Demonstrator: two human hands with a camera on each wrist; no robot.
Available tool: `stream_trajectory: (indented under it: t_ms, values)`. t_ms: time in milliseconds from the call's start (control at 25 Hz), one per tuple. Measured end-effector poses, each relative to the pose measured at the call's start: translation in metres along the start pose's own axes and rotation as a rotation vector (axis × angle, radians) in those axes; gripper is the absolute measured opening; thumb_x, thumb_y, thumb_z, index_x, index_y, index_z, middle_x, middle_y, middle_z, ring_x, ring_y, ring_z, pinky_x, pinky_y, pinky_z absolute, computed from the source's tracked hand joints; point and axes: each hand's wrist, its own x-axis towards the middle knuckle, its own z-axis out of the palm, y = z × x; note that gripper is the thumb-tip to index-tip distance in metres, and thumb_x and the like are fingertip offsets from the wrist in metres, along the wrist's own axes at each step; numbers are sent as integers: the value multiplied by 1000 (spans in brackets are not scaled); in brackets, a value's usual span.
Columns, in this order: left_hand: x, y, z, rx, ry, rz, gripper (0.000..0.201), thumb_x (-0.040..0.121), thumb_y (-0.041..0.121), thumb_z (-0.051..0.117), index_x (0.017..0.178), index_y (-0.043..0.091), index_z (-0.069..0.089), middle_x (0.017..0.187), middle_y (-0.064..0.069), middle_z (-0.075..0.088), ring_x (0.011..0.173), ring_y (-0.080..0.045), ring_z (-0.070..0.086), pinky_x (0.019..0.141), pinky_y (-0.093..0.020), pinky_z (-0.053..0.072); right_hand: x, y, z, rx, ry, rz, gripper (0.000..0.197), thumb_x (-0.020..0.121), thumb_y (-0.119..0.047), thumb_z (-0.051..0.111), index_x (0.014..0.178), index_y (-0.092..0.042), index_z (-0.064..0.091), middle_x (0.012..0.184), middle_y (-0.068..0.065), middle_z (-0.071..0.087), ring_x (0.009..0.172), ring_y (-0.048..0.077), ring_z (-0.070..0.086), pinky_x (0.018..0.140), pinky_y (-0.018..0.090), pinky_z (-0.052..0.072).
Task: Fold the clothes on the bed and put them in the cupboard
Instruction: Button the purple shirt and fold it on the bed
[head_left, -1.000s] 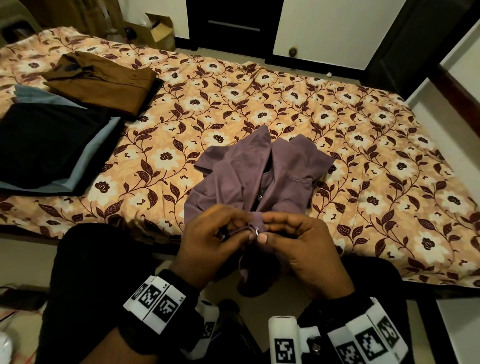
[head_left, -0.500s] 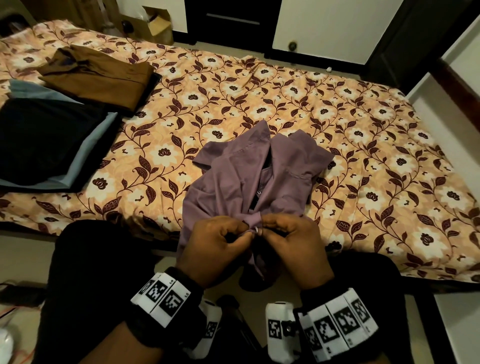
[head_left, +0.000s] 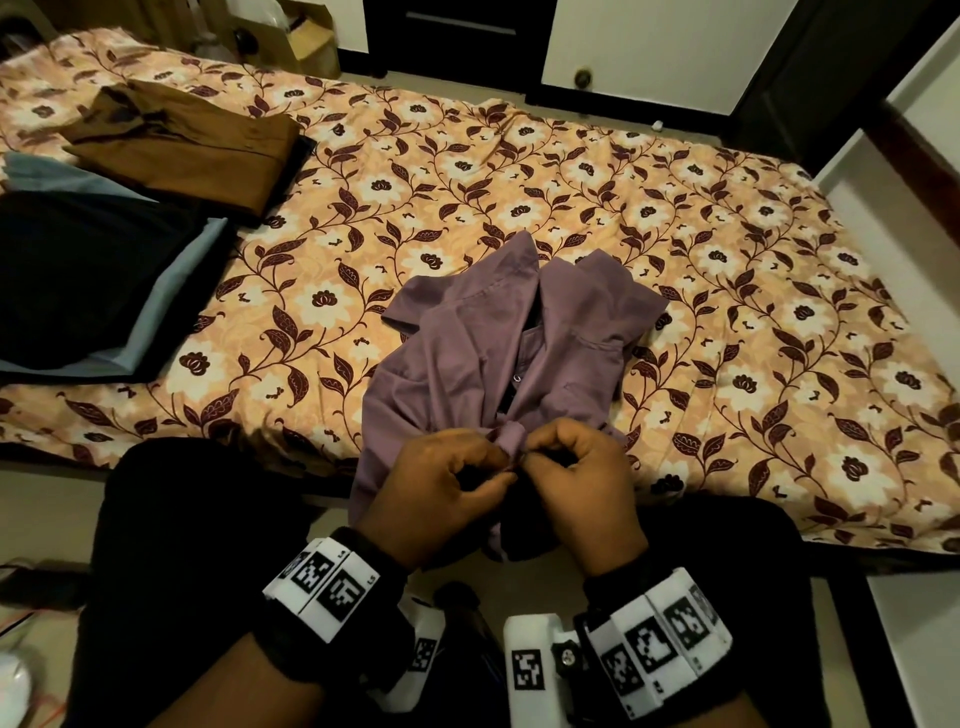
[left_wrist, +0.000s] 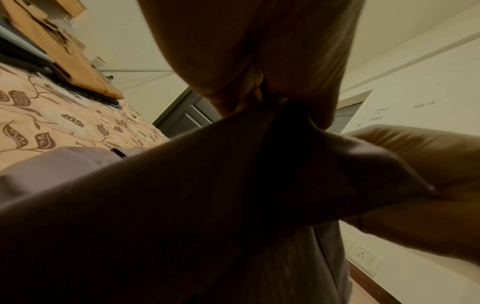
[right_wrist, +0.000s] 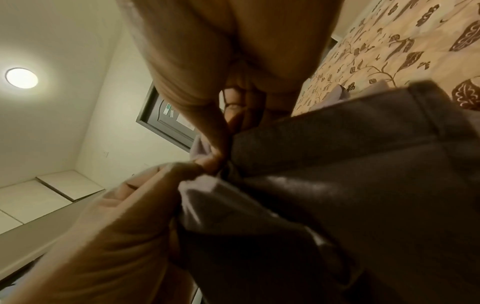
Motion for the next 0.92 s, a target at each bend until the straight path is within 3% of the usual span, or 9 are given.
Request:
stream_trajectory:
  t_ms: [160,240,360,440,560,600,720,840,920]
  values:
    - [-2,-7,-3,-44,-37,-134,22,82,33,62,88,16,75,79,11,69,73,-2,64,67,-14,51,-2,3,-1,18,-27,4,16,81,-1,63,73,-15,66,70,-2,67,66,9,62,64,19,51]
    - [-4,-11,-11,-76,-15,-268,6,84,22,70,87,19,74,75,11,70,71,-3,66,67,-22,55,-1,5,-7,70,-39,4,17,83,-2,60,73,-14,68,72,-3,68,67,6,63,64,15,49]
    - [-5,-7,-18,-196,-107,-330,14,84,7,72,87,20,75,79,7,74,73,-8,70,69,-24,57,-1,4,-14,106,-153,70,16,88,-4,60,77,-10,70,69,-1,67,60,0,58,58,13,44]
    - [-4,-3,-17,-237,-153,-304,20,85,6,70,91,25,74,85,12,73,78,-8,70,73,-23,58,0,7,-13,144,-256,179,26,92,-26,60,83,-3,69,77,15,66,70,16,62,63,28,50]
    - [-3,1,-17,-306,-264,-340,12,85,10,73,94,17,75,87,4,75,81,-12,71,78,-35,59,2,12,-13,210,-372,297,71,83,-67,51,97,1,66,93,25,66,87,38,65,79,48,53]
    - [-2,3,-18,-342,-315,-381,9,84,12,74,93,15,75,85,2,75,79,-12,71,76,-34,59,1,13,-12,248,-389,284,63,85,-62,53,97,-2,67,93,24,68,87,37,66,81,50,52]
    - [-1,-2,-18,-459,-470,-493,7,85,26,75,87,20,75,79,3,73,76,-9,67,70,-24,51,-1,13,-11,370,-390,182,15,91,-11,60,98,-3,70,93,17,72,89,28,68,84,44,53]
    - [1,-23,-10,-496,-399,-741,19,84,34,59,95,23,69,97,4,69,94,-15,65,79,-20,51,0,17,-16,436,-400,188,19,86,2,61,103,0,69,95,17,73,91,29,69,85,37,55]
    - [-1,-27,-6,-463,-444,-823,15,95,23,52,95,18,66,89,4,66,81,-9,63,72,-21,49,1,18,-21,415,-397,201,19,84,6,62,99,-2,70,90,12,74,85,22,70,78,30,56]
